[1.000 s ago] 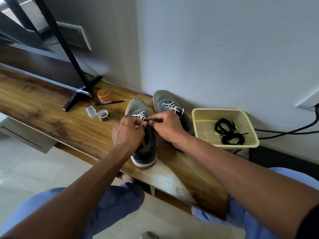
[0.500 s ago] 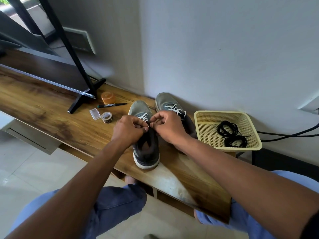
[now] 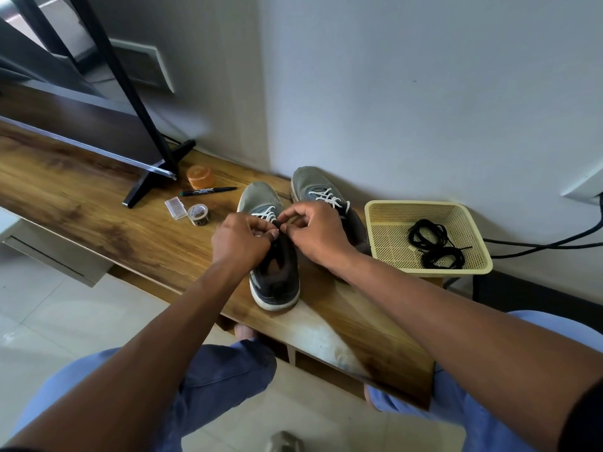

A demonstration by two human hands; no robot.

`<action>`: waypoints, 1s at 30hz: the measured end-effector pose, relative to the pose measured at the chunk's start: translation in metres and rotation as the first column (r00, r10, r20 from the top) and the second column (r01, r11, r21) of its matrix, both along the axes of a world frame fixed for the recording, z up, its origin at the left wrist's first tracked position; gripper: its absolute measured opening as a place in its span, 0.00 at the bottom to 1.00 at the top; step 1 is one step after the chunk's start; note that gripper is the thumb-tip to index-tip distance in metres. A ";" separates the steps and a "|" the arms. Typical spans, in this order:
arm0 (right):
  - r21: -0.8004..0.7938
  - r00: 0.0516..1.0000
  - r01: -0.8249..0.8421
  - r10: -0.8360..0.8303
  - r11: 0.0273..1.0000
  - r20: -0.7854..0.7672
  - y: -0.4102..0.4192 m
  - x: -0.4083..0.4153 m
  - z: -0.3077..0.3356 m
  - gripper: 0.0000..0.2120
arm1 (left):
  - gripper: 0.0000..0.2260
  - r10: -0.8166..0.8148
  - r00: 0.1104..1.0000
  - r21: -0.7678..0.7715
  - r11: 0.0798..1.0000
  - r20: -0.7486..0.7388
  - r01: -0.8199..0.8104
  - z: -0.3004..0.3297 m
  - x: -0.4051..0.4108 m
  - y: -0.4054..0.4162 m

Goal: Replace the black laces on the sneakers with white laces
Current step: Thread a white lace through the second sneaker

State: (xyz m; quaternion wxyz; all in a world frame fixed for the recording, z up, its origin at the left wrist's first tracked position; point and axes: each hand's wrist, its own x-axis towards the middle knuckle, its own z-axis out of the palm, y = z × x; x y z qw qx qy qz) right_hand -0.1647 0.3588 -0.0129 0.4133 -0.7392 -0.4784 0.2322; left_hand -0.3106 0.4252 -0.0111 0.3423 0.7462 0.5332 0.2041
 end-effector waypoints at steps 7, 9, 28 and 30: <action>0.029 0.999 -0.030 0.029 0.999 0.037 -0.007 -0.001 -0.003 0.07 | 0.02 0.044 0.997 -0.054 0.998 0.058 -0.041 -0.008 0.002 -0.006; 0.031 0.999 -0.048 0.048 0.998 0.022 -0.009 -0.002 -0.002 0.07 | 0.02 0.049 0.996 -0.095 0.995 0.071 -0.042 -0.008 -0.001 -0.006; -0.043 0.991 0.000 -0.006 0.999 -0.133 -0.007 -0.011 -0.005 0.12 | 0.09 0.168 0.977 -0.424 0.900 0.134 -0.096 -0.008 0.001 0.020; -0.020 0.991 -0.001 -0.002 1.000 -0.133 -0.005 -0.009 -0.005 0.06 | 0.08 0.167 0.975 -0.425 0.901 0.146 -0.091 -0.008 0.001 0.020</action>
